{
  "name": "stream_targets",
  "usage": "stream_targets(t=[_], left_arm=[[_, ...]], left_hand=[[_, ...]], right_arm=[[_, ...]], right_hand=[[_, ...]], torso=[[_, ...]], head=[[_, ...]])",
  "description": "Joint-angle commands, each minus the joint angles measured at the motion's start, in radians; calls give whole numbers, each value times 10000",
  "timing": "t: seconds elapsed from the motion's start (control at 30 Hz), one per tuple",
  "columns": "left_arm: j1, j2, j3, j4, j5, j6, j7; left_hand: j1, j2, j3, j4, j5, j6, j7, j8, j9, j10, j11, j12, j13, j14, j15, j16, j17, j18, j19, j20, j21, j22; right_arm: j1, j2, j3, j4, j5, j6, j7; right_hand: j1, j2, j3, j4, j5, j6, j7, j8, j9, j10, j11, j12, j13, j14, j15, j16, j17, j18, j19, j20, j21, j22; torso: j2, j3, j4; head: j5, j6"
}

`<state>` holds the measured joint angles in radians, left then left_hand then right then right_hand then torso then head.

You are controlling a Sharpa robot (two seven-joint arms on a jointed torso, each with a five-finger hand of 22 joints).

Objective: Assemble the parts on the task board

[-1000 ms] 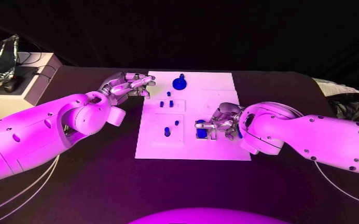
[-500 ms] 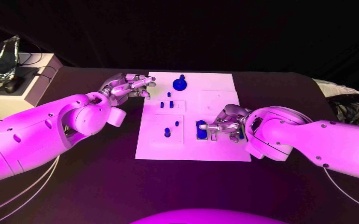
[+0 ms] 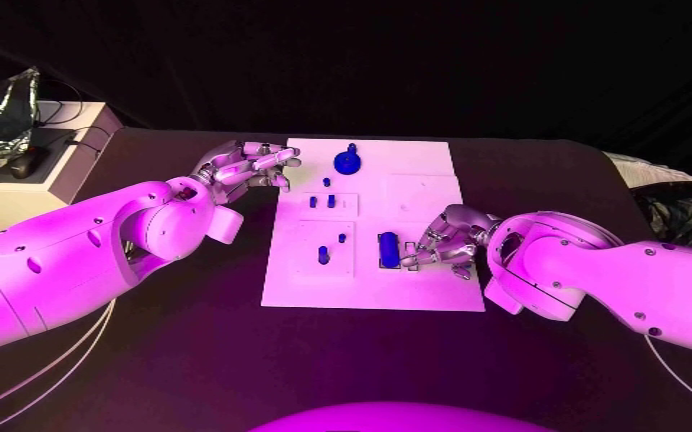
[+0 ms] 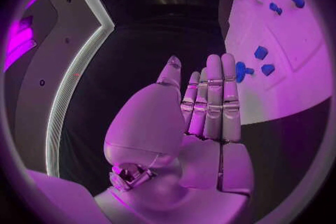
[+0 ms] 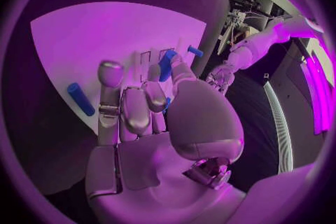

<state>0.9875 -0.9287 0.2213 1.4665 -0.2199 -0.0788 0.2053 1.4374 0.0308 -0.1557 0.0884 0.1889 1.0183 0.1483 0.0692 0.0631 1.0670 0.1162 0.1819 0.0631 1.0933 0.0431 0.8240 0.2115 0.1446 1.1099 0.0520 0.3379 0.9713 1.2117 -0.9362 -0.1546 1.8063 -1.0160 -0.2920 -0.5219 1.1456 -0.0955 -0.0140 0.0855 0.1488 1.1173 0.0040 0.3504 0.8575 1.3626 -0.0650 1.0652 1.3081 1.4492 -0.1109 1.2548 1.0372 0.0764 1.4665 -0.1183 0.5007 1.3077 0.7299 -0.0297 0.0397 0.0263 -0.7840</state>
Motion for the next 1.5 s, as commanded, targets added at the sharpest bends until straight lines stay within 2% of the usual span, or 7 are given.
stream_targets(t=[0.03,0.8,0.87,0.9,1.0,1.3,1.5], left_arm=[[-1,13,7,15,29,152,47],[-1,-8,7,59,28,126,100],[-1,-8,7,55,28,111,121],[-1,-8,7,52,28,117,122],[-2,1,7,29,23,171,123],[-1,23,8,8,15,232,140],[-1,26,8,6,14,235,143]], left_hand=[[-45,73,2,31,20,25,-17,-38,9,-67,-17,10,-1,-1,45,-36,7,-158,39,-3,-57,4],[-22,80,-3,18,24,47,-24,-39,8,-54,-25,22,-2,-1,39,-31,5,-154,45,-1,-63,10],[-4,79,2,6,19,48,-22,-39,8,-38,-29,30,-1,8,34,-25,7,-153,48,-3,-61,12],[9,83,8,-2,24,50,-27,-39,8,-35,-30,30,-2,8,33,-25,7,-152,51,-6,-59,14],[92,43,18,-76,24,54,-21,-38,8,-31,-29,25,-3,-1,30,-27,6,-152,49,-8,-57,20],[93,50,20,-113,23,54,-19,-39,8,-25,-28,14,-4,-8,31,-26,7,-155,38,-8,-56,32],[93,50,20,-113,23,54,-19,-39,8,-25,-28,14,-4,-8,31,-26,7,-155,38,-8,-56,32]], right_arm=[[-40,13,3,29,51,234,264],[-169,472,4,-347,-849,-614,-190],[-172,487,4,-387,-819,-354,-102],[-174,490,4,-392,-813,-274,-69],[-195,503,3,-401,-792,10,26],[-286,530,3,-352,-963,104,64],[-308,559,3,-340,-1183,-312,-63]], right_hand=[[42,-35,95,-50,201,17,-110,78,76,87,-24,57,236,-4,-69,68,20,-215,367,-108,70,728],[-208,432,-213,-189,683,20,-197,230,323,198,-92,178,353,0,-126,86,-40,-266,360,-171,290,751],[-174,296,-225,-245,745,41,-202,219,314,197,-83,186,366,3,-125,101,-35,-270,350,-171,327,755],[-125,-102,6,-4,731,79,-208,197,290,188,-53,180,375,-4,-129,100,-46,-272,342,-167,340,759],[77,-402,157,338,655,100,-174,173,285,182,-71,167,381,-9,-114,109,-46,-271,326,-162,382,762],[273,-363,152,229,546,96,-164,143,284,176,-66,134,371,-12,-110,100,-59,-268,320,-161,366,757],[99,-29,54,-26,638,128,-197,137,309,216,-91,146,383,-11,-124,114,-48,-271,329,-171,412,762]], torso=[[-5,-6,0],[-8,-10,14],[-15,-10,13],[-13,-10,10],[-3,-13,10],[-8,-6,18],[-8,-17,15]], head=[[-1,4],[11,-57],[18,-54],[15,-55],[11,-37],[11,-46],[7,-66]])
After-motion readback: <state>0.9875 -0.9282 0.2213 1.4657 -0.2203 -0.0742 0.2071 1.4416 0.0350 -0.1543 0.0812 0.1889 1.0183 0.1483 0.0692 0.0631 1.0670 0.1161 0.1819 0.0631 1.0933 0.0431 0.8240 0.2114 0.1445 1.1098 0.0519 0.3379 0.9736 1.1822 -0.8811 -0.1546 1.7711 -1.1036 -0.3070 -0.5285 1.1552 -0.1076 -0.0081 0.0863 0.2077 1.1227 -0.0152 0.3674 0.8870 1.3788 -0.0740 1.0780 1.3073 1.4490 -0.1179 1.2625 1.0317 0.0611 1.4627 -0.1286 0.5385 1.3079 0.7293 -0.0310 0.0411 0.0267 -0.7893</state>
